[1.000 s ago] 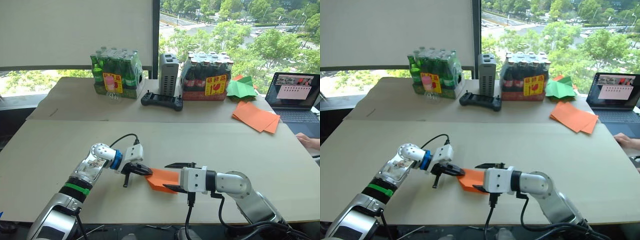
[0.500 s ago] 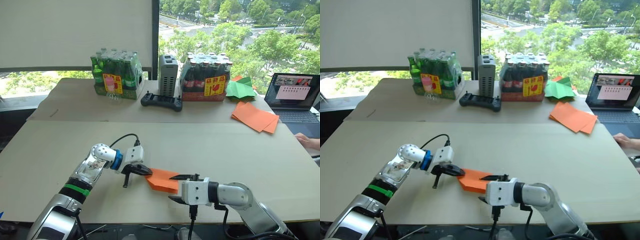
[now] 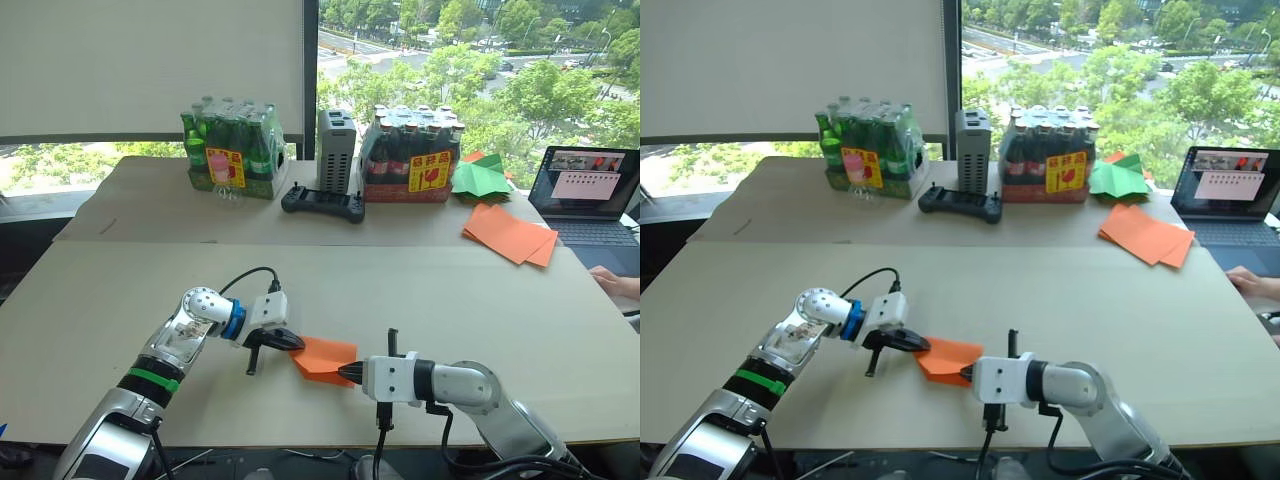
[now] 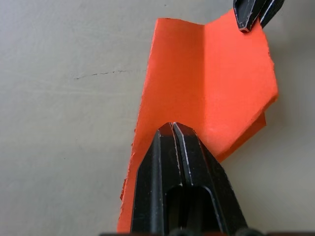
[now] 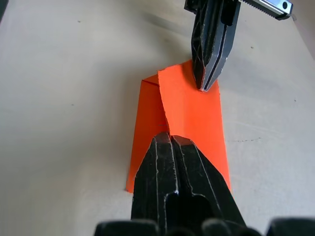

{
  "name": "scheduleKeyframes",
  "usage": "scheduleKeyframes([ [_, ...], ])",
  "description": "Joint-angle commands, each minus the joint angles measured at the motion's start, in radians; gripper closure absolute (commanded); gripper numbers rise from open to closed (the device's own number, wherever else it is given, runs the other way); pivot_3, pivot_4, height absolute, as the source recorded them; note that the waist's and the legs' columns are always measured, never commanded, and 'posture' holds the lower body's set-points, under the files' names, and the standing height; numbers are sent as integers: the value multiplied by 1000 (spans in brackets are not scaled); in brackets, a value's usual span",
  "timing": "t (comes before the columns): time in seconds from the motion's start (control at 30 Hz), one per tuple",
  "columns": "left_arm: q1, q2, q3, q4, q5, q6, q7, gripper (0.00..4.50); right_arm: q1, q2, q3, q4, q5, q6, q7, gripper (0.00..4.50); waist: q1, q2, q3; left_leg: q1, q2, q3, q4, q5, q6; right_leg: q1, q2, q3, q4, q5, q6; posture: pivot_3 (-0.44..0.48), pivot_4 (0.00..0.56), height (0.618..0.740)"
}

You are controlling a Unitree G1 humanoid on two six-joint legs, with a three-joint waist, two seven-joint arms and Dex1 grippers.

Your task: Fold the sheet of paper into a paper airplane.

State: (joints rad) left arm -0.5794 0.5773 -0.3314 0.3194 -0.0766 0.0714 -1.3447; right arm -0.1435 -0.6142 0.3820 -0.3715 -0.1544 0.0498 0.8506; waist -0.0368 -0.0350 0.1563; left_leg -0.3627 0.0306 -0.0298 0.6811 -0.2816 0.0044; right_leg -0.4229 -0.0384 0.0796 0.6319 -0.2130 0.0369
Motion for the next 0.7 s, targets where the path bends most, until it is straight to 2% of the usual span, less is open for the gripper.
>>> scheduleKeyframes([
  [0.03, 18, 7, -16, -14, 25, 12, 5, 4500, -40, 19, -32, -6, 46, 20, 8, 4483, -1, 0, 0, 0, 0, 0, 0, 0, 0, 0, 0, 0, 0, 0, 0, 0, 150, 733],
  [0.3, 33, 17, -12, -46, 18, 19, 0, 4500, -130, 63, -67, 32, 164, 226, 54, 4483, -6, 0, 0, 0, 0, 0, 0, 0, 0, 0, 0, 0, 0, 0, 0, 0, 150, 733],
  [0.7, 32, 56, 19, -67, 12, 48, 13, 4500, -212, 114, -21, 210, 129, 325, 45, 4483, -6, 0, 0, 0, 0, 0, 0, 0, 0, 0, 0, 0, 0, 0, 0, 0, 150, 733],
])
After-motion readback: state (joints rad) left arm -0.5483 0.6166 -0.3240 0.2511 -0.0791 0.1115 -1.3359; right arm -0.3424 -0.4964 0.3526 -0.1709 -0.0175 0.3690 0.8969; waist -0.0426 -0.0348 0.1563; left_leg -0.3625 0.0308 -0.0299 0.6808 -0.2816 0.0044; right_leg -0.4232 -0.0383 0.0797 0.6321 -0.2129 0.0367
